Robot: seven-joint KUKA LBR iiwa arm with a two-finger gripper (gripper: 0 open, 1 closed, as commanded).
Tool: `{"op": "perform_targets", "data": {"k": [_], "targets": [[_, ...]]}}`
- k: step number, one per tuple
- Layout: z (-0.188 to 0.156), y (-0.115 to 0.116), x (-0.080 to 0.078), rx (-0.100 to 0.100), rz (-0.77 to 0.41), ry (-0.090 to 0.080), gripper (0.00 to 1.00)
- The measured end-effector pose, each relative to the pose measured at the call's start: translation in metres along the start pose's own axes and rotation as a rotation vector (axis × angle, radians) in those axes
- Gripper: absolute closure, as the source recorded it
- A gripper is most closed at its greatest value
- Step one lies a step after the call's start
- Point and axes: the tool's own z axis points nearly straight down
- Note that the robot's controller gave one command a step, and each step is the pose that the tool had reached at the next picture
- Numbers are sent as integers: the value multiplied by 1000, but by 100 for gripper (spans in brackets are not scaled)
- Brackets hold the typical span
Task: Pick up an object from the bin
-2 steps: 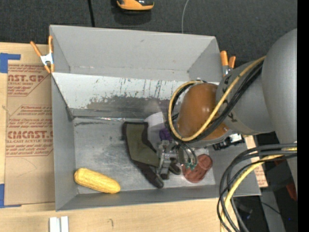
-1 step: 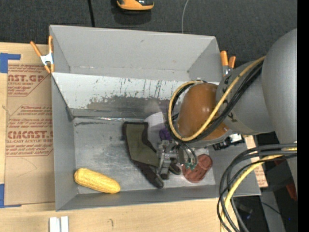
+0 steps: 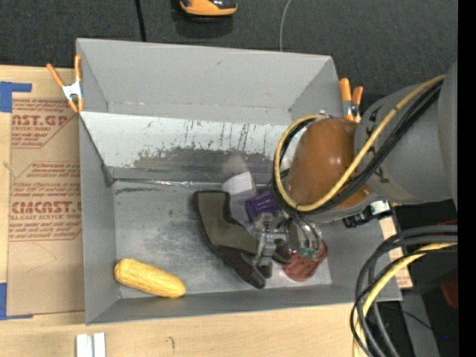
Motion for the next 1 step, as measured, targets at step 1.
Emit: {"op": "perform_targets", "data": {"k": [1], "targets": [[-107, 1, -13, 0, -25, -9, 100]]}}
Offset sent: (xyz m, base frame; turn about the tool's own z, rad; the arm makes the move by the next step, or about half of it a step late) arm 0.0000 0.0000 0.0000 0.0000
